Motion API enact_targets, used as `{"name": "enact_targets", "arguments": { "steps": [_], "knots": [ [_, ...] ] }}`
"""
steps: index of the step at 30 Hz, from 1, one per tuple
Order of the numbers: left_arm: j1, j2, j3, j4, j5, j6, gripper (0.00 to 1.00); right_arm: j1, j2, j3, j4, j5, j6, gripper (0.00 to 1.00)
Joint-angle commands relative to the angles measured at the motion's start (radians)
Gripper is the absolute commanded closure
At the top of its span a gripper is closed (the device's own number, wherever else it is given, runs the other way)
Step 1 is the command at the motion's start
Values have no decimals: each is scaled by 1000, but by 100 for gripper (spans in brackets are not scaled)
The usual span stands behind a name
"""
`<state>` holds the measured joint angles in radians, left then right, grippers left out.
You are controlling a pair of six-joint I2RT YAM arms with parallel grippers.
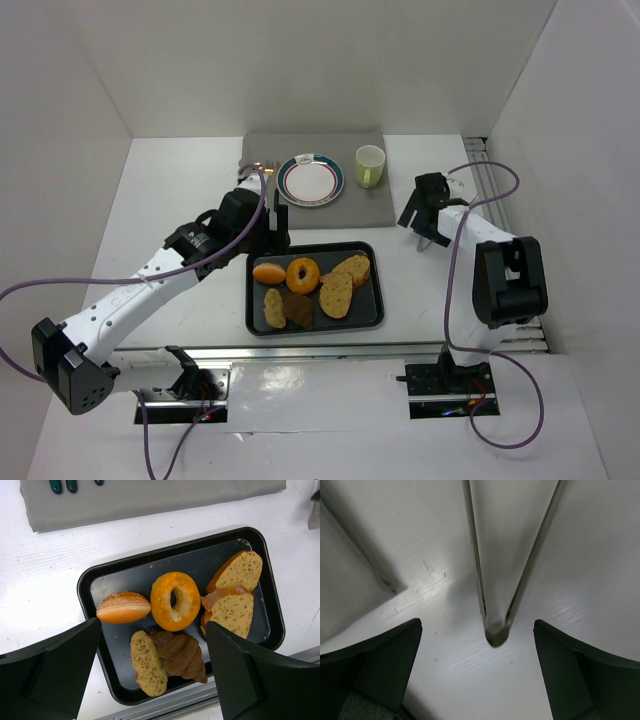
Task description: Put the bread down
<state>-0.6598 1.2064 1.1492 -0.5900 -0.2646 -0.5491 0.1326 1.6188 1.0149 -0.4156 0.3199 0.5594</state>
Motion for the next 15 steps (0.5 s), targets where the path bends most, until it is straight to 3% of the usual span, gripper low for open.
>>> {"name": "enact_targets", "arguments": {
  "steps": [1, 15],
  "knots": [
    [3, 4, 14, 36, 11, 15, 1, -48, 65, 68, 37, 38, 13, 0],
    [3, 44, 34, 36, -8, 34, 1, -139, 268, 186, 127, -30, -49, 0]
  ]
}}
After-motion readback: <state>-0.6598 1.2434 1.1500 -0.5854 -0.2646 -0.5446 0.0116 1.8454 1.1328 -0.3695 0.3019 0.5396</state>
